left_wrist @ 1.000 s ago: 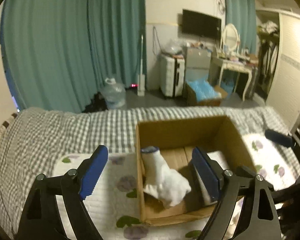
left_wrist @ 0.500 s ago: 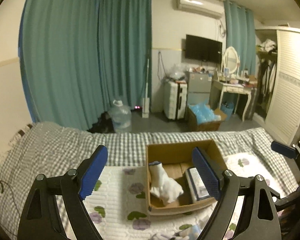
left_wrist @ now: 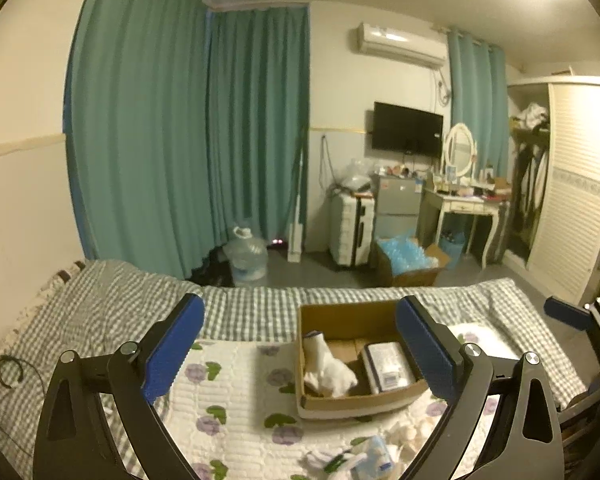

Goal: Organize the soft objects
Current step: 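Withdraw both grippers from the box back toward the quilt items, then grasp the white glove with the left gripper while the right grasps the face mask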

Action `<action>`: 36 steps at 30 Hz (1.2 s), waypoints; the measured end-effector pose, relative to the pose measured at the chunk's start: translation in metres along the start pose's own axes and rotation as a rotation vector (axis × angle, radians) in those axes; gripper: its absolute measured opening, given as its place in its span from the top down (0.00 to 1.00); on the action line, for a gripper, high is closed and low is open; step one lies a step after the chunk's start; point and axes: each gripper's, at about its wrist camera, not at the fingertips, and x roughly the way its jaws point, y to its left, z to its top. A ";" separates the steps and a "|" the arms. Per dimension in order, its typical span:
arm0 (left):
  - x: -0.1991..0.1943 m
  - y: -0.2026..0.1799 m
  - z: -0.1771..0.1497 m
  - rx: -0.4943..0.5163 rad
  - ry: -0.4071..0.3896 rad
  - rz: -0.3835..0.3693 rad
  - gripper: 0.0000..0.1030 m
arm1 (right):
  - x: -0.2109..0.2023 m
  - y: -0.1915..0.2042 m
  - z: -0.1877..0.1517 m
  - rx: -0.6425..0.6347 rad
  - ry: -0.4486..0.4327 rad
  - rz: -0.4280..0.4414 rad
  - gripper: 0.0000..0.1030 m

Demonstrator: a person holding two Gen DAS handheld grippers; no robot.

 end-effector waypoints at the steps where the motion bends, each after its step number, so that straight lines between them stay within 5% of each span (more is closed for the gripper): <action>1: -0.001 0.001 -0.002 0.002 0.000 0.003 0.05 | -0.002 0.001 -0.002 0.000 0.000 0.004 0.00; 13: 0.026 0.007 -0.051 -0.009 0.068 0.051 0.05 | 0.002 0.014 -0.059 -0.028 0.039 0.062 0.00; 22: 0.051 0.002 -0.104 -0.009 0.186 0.018 0.05 | 0.042 0.005 -0.109 0.003 0.158 0.122 0.00; 36: 0.115 -0.026 -0.198 0.135 0.502 -0.014 0.05 | 0.086 -0.001 -0.193 0.047 0.366 0.183 0.01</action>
